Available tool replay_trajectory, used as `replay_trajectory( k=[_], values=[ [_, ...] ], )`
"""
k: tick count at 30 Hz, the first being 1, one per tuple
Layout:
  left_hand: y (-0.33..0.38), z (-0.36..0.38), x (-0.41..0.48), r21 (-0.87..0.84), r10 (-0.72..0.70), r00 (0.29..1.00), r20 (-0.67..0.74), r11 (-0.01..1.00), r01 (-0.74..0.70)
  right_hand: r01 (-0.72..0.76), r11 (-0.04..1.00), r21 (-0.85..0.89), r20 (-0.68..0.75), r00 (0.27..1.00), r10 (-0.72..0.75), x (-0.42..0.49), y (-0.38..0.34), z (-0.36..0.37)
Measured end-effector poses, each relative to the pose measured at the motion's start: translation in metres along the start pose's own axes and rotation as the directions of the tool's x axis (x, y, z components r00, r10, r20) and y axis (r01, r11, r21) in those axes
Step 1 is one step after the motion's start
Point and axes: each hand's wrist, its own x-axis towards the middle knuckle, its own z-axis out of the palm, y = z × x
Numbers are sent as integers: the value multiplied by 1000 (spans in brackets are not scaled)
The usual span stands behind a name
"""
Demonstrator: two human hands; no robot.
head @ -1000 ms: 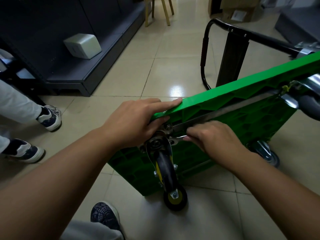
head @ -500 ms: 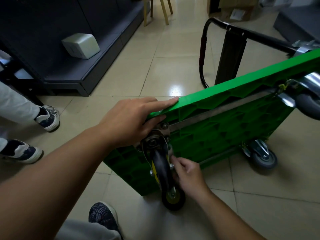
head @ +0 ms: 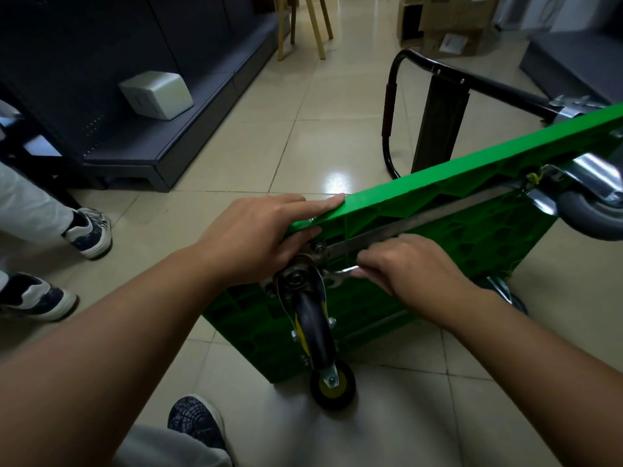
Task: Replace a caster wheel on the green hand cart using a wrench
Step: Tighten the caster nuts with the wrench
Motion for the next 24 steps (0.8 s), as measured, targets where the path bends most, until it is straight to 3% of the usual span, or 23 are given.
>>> replay_trajectory(
  k=[2,6,13,18,24],
  values=[
    [0,1,-1,7,-6,1000,11,1000,6,13,1000,-12,-73,997,-14,8,-6,0],
    [-2,1,0,15,-2,1000,-3,1000,2,35,999,-26,-27,999,-36,12,-12,11],
    [-2,1,1,4,-1,1000,-9,1000,1,18,1000,10,-195,981,-16,7,-3,11],
    [-1,1,-1,14,-3,1000,-5,1000,3,-58,992,113,-154,985,75,0,-2,16],
    [-1,2,0,10,-15,1000,-14,1000,16,-97,971,220,-257,954,153,-4,-3,40]
  ],
)
